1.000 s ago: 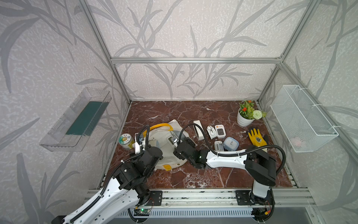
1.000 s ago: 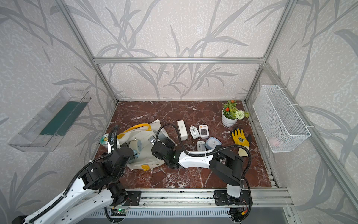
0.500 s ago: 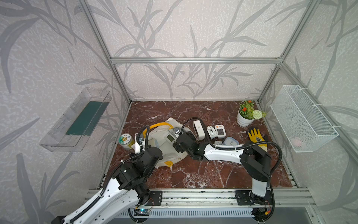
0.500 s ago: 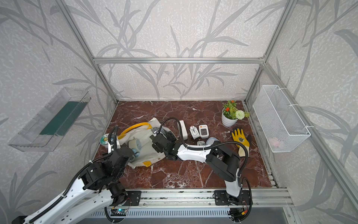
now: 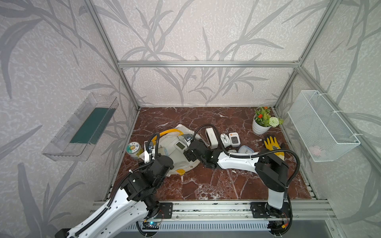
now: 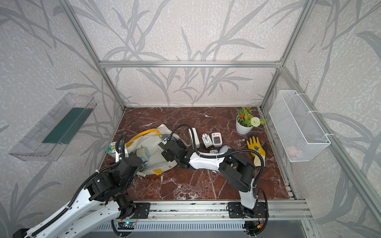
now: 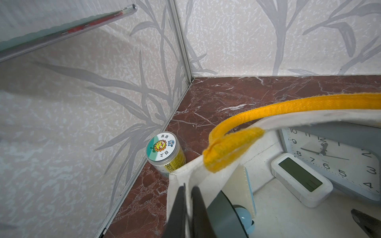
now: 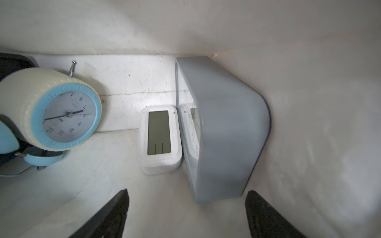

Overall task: Take the alarm clock out of the canvas bag
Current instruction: Pick up the alarm from the canvas bag.

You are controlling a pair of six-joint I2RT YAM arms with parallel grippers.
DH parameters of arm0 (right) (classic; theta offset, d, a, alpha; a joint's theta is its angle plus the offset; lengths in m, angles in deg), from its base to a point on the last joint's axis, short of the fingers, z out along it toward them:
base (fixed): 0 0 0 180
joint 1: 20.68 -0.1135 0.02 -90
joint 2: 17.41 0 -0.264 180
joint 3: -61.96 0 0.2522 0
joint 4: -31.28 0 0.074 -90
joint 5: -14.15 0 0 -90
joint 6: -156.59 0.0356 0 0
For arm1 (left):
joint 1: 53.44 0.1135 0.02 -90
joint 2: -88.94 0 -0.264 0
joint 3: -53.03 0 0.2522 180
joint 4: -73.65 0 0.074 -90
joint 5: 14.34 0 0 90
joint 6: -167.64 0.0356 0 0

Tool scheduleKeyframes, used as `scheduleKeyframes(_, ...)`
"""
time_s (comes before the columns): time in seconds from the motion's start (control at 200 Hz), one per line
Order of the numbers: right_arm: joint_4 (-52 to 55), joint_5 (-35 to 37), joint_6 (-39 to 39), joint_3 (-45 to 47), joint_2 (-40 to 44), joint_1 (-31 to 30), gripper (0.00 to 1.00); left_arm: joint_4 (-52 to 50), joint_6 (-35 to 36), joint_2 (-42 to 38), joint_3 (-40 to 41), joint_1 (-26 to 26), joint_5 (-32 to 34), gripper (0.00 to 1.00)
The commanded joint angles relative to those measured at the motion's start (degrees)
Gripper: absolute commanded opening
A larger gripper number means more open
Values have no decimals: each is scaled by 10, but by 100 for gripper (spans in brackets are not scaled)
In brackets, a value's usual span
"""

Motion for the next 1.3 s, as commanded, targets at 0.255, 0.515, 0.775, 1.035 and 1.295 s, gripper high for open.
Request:
scheduleKeyframes(0.255, -48, 16, -27, 28, 10, 4, 88, 32, -3, -3, -29, 5, -40, 0)
scheduleKeyframes(0.515, -55, 7, -46, -12, -13, 9, 90, 63, 20, -13, -18, 5, -88, 0)
scheduleKeyframes(0.775, -53, 17, -35, -32, -33, 33, 90, 71, 31, -11, -22, 6, -106, 0)
scheduleKeyframes(1.035, 1, 29, -17, -85, -62, 51, 91, 87, 39, -5, -22, 5, -124, 0)
scheduleKeyframes(1.295, -38, -36, -1, -79, -67, 53, 89, 87, 40, -1, -24, 5, -129, 0)
